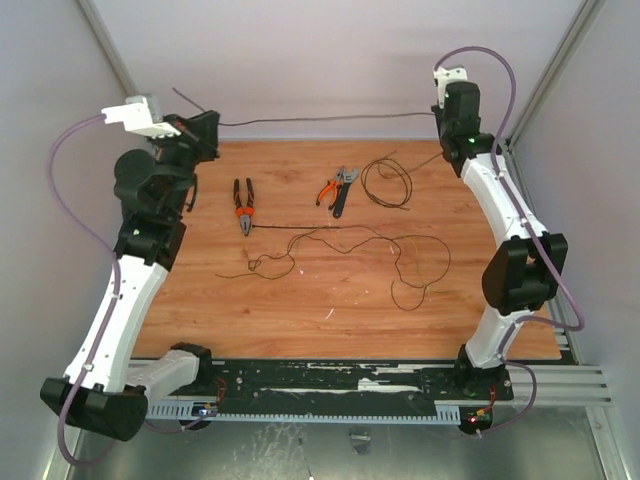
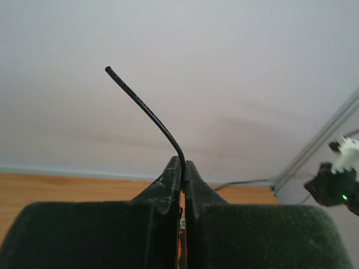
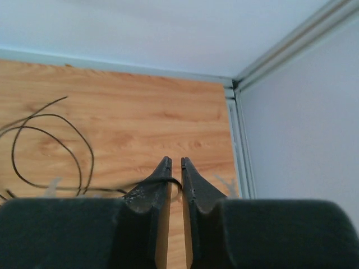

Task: Zip-tie the wires
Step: Untie the cable at the center of the board.

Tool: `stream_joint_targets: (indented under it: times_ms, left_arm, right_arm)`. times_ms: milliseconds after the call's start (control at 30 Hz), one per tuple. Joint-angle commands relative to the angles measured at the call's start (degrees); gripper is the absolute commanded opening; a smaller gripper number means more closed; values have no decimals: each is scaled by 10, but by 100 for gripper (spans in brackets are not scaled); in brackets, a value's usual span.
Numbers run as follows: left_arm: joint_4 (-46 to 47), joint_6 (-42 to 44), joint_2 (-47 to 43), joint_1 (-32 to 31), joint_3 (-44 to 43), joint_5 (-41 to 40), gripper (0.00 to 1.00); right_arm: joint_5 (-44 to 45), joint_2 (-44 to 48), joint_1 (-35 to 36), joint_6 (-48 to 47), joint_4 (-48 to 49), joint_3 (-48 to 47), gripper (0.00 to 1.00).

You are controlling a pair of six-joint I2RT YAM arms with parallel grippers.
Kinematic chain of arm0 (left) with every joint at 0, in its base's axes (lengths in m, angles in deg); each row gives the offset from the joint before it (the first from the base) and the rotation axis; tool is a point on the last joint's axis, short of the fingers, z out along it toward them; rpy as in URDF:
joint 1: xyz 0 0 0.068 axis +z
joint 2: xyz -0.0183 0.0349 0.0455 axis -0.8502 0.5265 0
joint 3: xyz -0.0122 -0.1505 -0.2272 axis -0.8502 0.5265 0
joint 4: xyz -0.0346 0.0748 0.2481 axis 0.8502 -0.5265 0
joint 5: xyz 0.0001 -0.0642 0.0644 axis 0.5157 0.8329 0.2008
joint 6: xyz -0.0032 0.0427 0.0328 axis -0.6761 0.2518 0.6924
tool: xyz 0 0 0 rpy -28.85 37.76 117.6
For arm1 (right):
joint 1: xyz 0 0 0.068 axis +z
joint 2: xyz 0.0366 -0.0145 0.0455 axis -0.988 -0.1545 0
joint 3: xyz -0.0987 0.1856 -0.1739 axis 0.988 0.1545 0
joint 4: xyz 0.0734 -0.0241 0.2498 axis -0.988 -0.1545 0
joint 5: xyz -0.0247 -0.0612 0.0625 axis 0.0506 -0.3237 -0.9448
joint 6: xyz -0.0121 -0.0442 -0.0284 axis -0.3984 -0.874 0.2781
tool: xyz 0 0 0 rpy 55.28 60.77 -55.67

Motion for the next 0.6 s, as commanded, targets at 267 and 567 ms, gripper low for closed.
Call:
stream_joint_targets:
  times_ms: [267,567]
  left_arm:
    - [-20,-31,-73,77,62,-20,0]
    - [-14,-49,-91,89,106,11,0]
  right_arm:
    - [15,150,-73,48,176,158,14]
    - [-117,159,-88,87,131,190,26]
